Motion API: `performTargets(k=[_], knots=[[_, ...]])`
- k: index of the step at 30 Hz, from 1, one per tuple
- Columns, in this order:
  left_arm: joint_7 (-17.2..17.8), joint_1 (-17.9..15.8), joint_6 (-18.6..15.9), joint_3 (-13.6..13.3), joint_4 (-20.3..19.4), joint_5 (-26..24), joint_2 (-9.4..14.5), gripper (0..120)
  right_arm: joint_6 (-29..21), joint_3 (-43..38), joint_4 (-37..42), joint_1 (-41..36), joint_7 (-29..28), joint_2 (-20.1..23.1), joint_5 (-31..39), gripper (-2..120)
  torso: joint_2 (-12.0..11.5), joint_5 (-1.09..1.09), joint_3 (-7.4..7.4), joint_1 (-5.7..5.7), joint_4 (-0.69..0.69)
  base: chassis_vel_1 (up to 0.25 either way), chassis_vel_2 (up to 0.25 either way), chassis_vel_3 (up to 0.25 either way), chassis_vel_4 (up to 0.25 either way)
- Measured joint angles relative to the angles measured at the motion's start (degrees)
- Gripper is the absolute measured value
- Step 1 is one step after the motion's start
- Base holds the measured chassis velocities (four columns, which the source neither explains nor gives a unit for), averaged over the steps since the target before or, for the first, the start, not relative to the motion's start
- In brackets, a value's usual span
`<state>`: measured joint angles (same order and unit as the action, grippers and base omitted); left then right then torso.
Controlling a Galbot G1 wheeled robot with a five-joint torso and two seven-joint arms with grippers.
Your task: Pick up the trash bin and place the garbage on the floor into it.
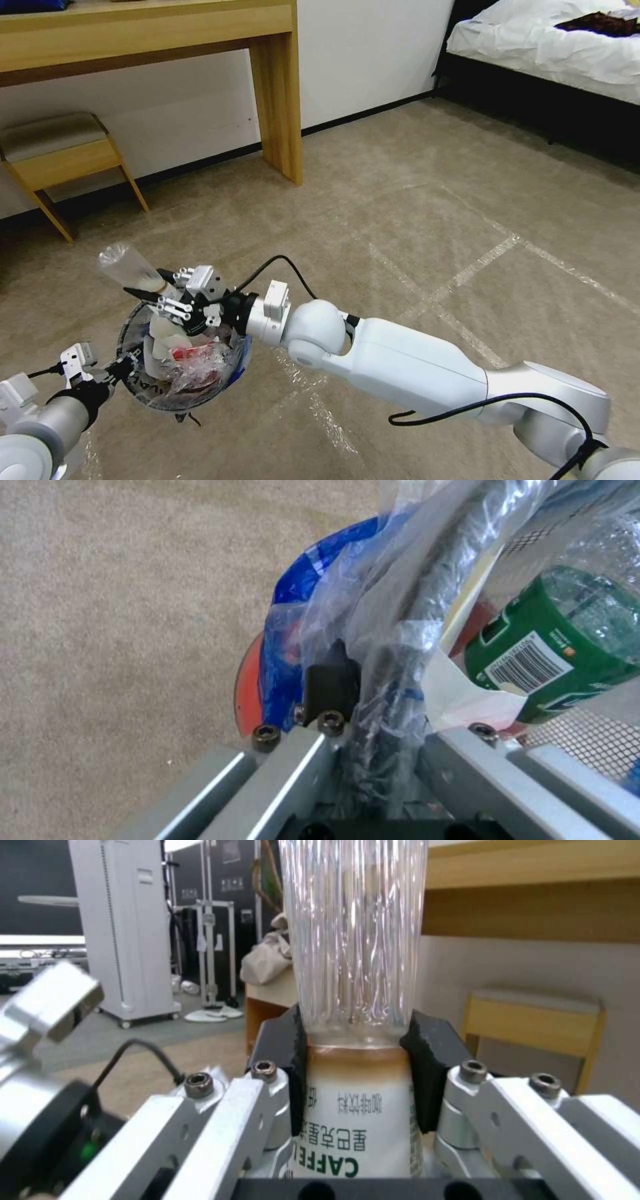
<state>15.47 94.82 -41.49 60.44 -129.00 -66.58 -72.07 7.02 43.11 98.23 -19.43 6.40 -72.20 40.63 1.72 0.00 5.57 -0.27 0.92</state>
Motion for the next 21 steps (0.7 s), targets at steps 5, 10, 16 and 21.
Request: performTargets(k=[5, 10, 16, 21], knots=[[0.2, 0.2, 0.0, 0.2, -0.3, -0.1, 0.0, 0, 0.2, 0.9, -0.4, -1.7, -0.5, -0.1, -0.9, 28, 0.0, 0.01, 0.0, 0.0, 0.0, 0.0, 0.0, 0.0, 0.0], [0.2, 0.4, 0.0, 0.2, -0.3, -0.1, -0.2, 0, 1.0, 1.3, -1.9, -2.1, -0.2, -0.1, -1.5, 28, 0.0, 0.0, 0.0, 0.0, 0.0, 0.0, 0.0, 0.0, 0.0], [0.2, 0.3, 0.0, 0.2, -0.5, -0.1, -0.3, 0, 2.0, 2.0, -3.9, -2.9, 0.0, -0.5, -1.9, 28, 0.0, 0.01, 0.0, 0.0, 0.0, 0.0, 0.0, 0.0, 0.0], [0.2, 0.4, 0.0, 0.3, -0.5, -0.2, -0.3, 0, 2.8, 2.2, -5.7, -3.3, 0.2, -1.1, -2.3, 28, 0.0, 0.0, 0.0, 0.0, 0.0, 0.0, 0.0, 0.0, 0.0]])
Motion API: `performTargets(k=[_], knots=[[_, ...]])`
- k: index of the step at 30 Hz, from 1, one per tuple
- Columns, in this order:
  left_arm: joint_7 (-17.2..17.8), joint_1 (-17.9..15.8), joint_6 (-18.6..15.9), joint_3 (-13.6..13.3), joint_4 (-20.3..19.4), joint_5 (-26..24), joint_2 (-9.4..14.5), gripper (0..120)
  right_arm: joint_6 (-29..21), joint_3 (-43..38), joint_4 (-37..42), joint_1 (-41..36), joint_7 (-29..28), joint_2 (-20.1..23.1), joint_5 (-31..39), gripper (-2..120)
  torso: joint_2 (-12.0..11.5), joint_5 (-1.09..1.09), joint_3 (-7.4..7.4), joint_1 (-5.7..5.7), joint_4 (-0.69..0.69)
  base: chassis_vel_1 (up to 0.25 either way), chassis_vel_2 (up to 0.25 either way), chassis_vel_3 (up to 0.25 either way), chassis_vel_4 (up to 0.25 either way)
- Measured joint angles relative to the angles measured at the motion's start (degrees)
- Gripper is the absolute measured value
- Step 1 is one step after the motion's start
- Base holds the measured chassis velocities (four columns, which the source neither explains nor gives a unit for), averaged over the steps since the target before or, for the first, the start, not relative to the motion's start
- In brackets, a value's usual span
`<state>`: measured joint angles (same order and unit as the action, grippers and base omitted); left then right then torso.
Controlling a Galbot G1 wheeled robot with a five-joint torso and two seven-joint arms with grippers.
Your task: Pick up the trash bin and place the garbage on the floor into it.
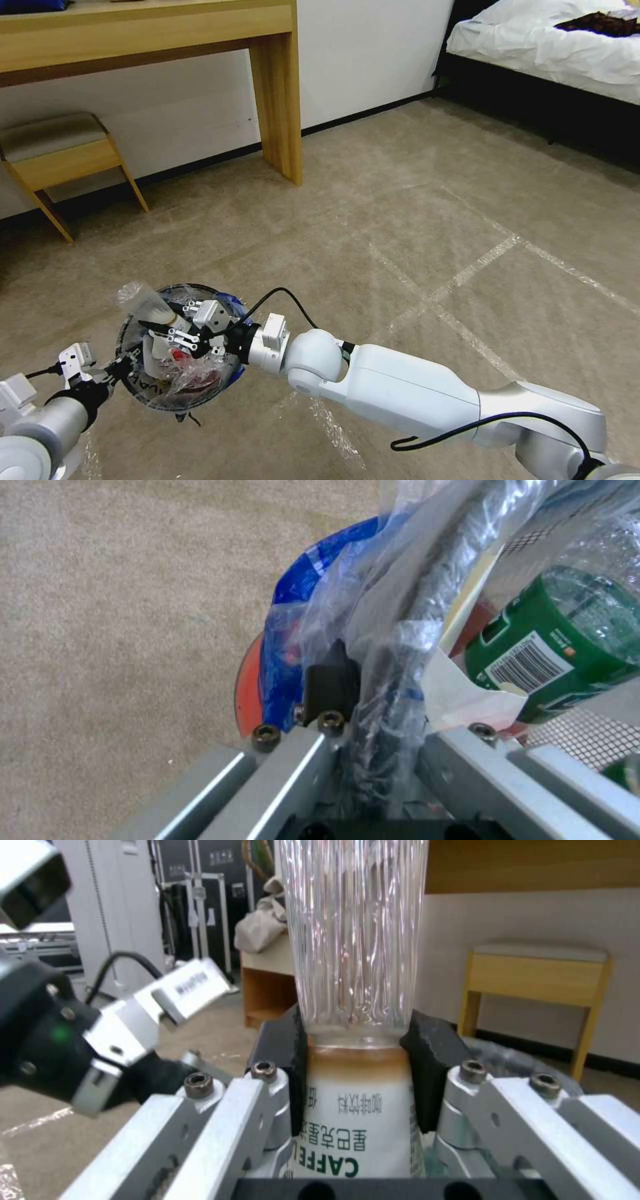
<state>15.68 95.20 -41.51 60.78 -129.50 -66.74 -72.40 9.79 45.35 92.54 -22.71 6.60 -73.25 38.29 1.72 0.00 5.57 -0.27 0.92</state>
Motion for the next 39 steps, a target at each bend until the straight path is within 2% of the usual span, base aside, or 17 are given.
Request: performTargets(k=[16, 39], knots=[[-0.3, 0.2, 0.1, 0.4, 0.2, -0.4, -0.1, 0, 1.9, 1.0, -3.9, -0.9, 0.5, -1.5, -1.7, 28, 0.0, 0.0, 0.0, 0.0, 0.0, 0.0, 0.0, 0.0, 0.0], [-0.1, -0.1, 0.2, 0.4, 0.6, -0.8, 0.3, 0, 2.6, 1.3, -3.7, -1.8, 0.8, -0.1, -2.9, 28, 0.0, 0.0, 0.0, 0.0, 0.0, 0.0, 0.0, 0.0, 0.0]])
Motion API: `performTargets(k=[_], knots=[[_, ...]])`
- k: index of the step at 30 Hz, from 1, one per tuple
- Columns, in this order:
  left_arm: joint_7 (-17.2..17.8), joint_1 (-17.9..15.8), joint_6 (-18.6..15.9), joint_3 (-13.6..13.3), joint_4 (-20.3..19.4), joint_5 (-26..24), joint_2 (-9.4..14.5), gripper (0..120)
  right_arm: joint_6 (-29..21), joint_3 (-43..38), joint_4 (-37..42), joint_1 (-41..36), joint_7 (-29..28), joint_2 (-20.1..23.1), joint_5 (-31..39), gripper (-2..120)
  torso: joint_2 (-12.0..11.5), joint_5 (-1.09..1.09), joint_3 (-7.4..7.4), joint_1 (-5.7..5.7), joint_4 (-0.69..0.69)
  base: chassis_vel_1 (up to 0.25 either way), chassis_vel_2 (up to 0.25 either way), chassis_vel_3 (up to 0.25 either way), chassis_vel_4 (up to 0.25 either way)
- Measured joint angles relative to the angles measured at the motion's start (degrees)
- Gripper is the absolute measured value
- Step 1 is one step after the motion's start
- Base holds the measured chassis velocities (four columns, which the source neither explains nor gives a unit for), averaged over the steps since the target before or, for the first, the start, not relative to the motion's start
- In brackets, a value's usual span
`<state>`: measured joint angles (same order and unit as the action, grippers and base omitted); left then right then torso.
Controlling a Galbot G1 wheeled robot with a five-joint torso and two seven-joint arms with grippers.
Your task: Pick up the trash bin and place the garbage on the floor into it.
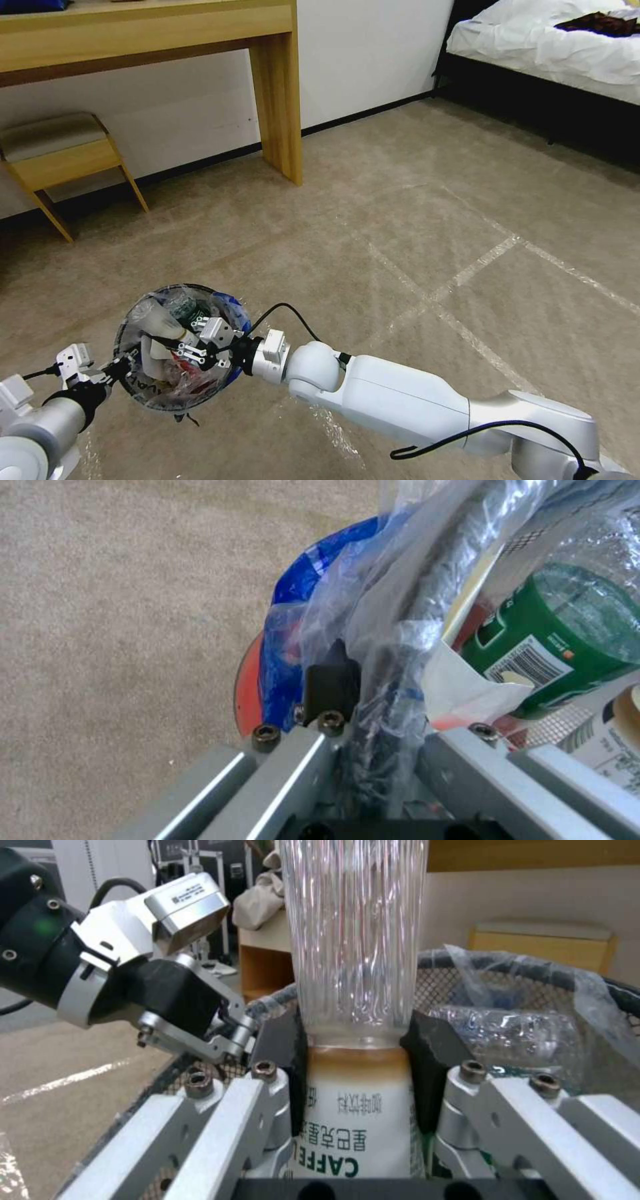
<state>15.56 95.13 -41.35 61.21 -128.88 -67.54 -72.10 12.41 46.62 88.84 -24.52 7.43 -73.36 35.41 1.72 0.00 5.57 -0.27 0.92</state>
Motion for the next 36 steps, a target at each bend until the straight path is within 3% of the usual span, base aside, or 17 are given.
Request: performTargets(k=[4, 6, 10, 11, 22, 36], knots=[[0.0, 0.0, 0.0, 0.0, 0.0, 0.0, 0.0, 0, -0.3, 0.0, 0.5, 0.1, -0.2, 0.4, 0.0, 33, 0.0, 0.0, 0.0, 0.0, 0.0, 0.0, 0.0, 0.0, 0.0], [0.0, 0.0, 0.0, -0.1, 0.0, 0.0, -0.2, 0, -0.5, -0.1, 0.9, 0.1, -0.4, 0.6, 0.0, 45, 0.0, 0.0, 0.0, 0.0, 0.0, 0.0, 0.0, 0.0, 0.0], [0.0, 0.0, 0.0, -0.1, 0.0, 0.0, -0.2, 0, -0.7, -0.3, 1.3, 0.0, -0.6, 0.8, 0.0, 54, 0.0, 0.0, 0.0, 0.0, 0.0, 0.0, 0.0, 0.0, 0.0], [0.1, 0.0, 0.0, -0.1, -0.1, 0.0, -0.2, 0, -0.8, -0.4, 1.6, 0.0, -0.7, 1.0, 0.1, 63, 0.0, 0.0, 0.0, 0.0, 0.0, 0.0, 0.0, 0.0, 0.0], [0.1, 0.3, 0.0, -0.2, -0.5, 0.0, -0.3, 0, -0.9, -0.7, 2.1, -0.1, -0.9, 1.3, 0.1, 98, 0.0, 0.0, 0.0, 0.0, 0.0, 0.0, 0.0, 0.0, 0.0], [0.0, 0.3, 0.0, -0.3, 0.0, 0.3, -0.5, 0, -0.9, -1.6, 2.5, -0.1, -1.2, 1.1, 0.1, 97, 0.0, 0.0, 0.0, 0.0, 0.0, 0.0, 0.0, 0.0, 0.0]])
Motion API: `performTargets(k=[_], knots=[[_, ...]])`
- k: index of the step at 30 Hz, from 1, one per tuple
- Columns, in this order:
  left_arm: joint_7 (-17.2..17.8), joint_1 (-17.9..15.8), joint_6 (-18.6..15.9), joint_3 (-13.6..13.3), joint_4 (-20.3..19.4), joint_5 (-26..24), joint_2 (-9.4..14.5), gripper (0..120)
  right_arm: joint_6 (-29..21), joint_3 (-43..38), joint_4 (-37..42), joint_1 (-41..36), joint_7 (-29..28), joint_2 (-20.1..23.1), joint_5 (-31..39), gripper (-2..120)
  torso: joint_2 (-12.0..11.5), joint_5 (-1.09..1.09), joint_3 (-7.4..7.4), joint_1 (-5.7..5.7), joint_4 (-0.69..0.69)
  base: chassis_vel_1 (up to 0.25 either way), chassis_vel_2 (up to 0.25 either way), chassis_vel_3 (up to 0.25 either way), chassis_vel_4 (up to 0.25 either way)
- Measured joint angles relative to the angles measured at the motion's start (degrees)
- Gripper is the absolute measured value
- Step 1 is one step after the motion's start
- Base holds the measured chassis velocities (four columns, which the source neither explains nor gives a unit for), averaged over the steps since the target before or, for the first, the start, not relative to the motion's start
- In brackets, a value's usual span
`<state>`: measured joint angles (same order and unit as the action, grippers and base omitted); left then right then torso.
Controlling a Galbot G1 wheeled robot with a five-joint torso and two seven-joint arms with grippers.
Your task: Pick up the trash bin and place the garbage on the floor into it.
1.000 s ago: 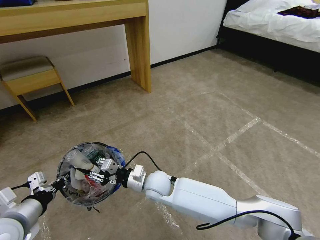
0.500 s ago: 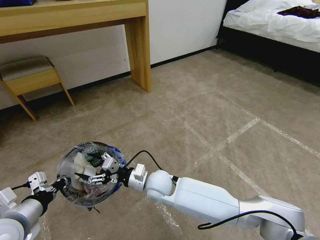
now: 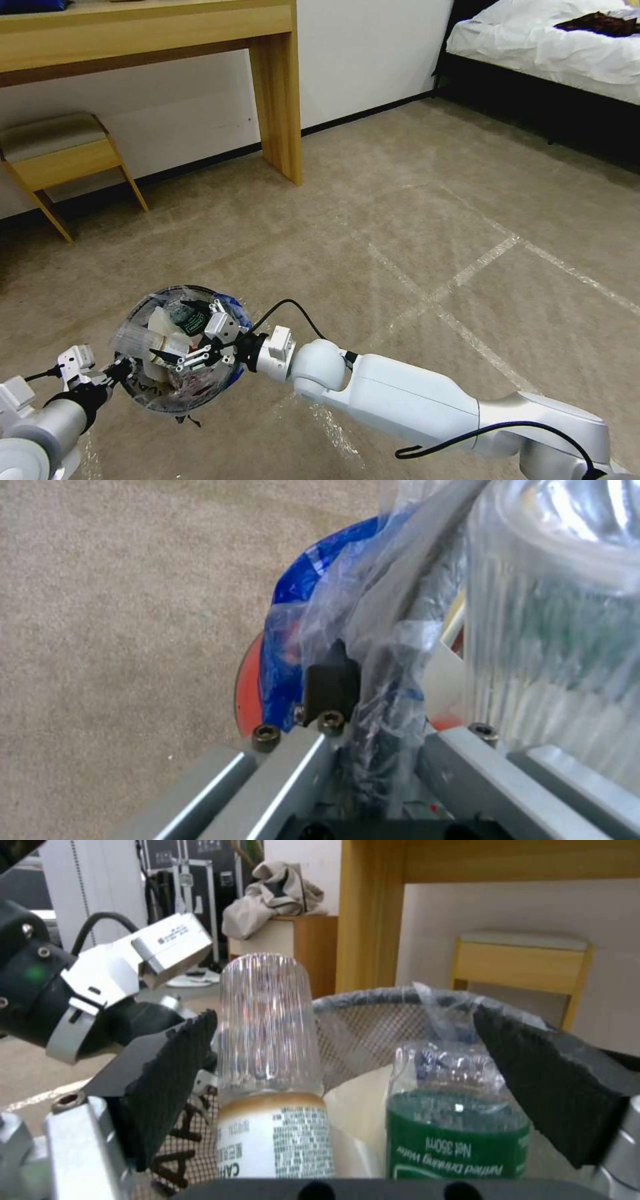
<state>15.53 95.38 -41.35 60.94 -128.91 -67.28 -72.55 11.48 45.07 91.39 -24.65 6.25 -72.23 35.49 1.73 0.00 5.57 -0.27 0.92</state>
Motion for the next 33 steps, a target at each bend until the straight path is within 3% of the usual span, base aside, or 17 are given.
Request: performTargets(k=[21, 30, 33], knots=[[-0.1, -0.2, 0.0, 0.4, 1.3, 0.1, 0.2, 0, -0.4, -11.0, 5.9, 4.1, -0.2, 0.1, 4.6, 97, 0.0, 0.0, 0.0, 0.0, 0.0, 0.0, 0.0, 0.0, 0.0], [-0.1, -0.3, 0.0, 1.0, 1.7, 0.1, 0.7, 0, -0.7, -21.7, 8.7, 4.2, -0.1, 2.9, 7.2, 98, 0.0, 0.0, 0.0, 0.0, 0.0, 0.0, 0.0, 0.0, 0.0], [-0.2, -0.4, 0.1, 1.4, 1.8, 0.2, 1.0, 0, -1.7, -30.1, 10.3, 2.7, -0.5, 4.9, 8.5, 99, 0.0, 0.01, 0.0, 0.0, 0.0, 0.0, 0.0, 0.0, 0.0]])
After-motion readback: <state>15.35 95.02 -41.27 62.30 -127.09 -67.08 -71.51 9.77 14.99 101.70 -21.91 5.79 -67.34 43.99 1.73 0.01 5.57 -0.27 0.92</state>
